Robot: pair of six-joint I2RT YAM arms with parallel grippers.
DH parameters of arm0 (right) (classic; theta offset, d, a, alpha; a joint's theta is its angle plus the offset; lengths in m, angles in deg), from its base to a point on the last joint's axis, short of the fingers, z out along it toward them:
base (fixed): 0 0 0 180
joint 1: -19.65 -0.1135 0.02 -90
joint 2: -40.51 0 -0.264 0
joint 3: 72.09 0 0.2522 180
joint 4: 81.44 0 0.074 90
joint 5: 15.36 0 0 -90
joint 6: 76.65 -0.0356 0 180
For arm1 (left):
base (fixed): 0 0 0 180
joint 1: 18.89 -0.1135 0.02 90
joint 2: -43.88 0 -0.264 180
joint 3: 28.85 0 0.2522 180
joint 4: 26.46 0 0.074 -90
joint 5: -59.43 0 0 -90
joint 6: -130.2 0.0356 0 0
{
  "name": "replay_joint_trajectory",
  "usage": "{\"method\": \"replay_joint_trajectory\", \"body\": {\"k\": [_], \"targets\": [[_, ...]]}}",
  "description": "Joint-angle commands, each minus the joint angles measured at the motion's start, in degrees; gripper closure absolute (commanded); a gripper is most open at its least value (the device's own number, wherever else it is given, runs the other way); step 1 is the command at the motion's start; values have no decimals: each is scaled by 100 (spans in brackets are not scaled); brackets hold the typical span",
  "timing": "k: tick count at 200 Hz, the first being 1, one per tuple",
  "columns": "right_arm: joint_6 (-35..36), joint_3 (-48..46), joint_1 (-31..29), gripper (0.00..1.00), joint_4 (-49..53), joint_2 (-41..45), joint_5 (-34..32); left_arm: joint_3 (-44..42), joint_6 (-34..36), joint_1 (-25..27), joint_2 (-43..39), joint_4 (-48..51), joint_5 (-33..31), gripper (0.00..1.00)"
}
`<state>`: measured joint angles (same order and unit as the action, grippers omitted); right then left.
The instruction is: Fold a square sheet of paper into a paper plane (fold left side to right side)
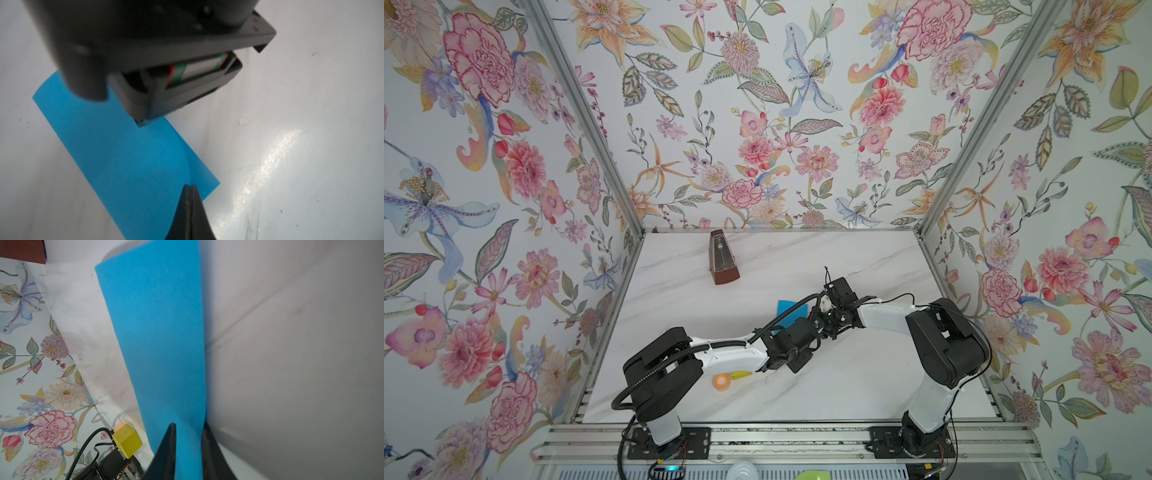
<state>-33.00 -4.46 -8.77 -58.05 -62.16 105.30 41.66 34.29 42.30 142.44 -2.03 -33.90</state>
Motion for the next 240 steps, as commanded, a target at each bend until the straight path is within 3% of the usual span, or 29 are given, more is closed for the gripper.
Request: {"method": "replay_joint_trajectory", "body": {"k": [1,49,91,115,155,240], "targets": [[446,-17,230,67,892,570,-399,113,-402,7,-16,-149,440,100],[639,-646,638,63,1338,1773,-630,569,-1089,-38,341,-380,852,100],[561,-1346,716,78,1093,2222,-494,785,-1758,-190,593,-657,1131,100],[306,-1745,689,85,310,2194,-26,634,-2045,-290,599,-1004,1399,100],[31,-1984,571,88,-564,1914,316,408,-2312,-360,550,-1342,1564,100],[201,-2047,539,90,-693,1154,41,97,-2398,-523,406,-1501,1754,100]]}}
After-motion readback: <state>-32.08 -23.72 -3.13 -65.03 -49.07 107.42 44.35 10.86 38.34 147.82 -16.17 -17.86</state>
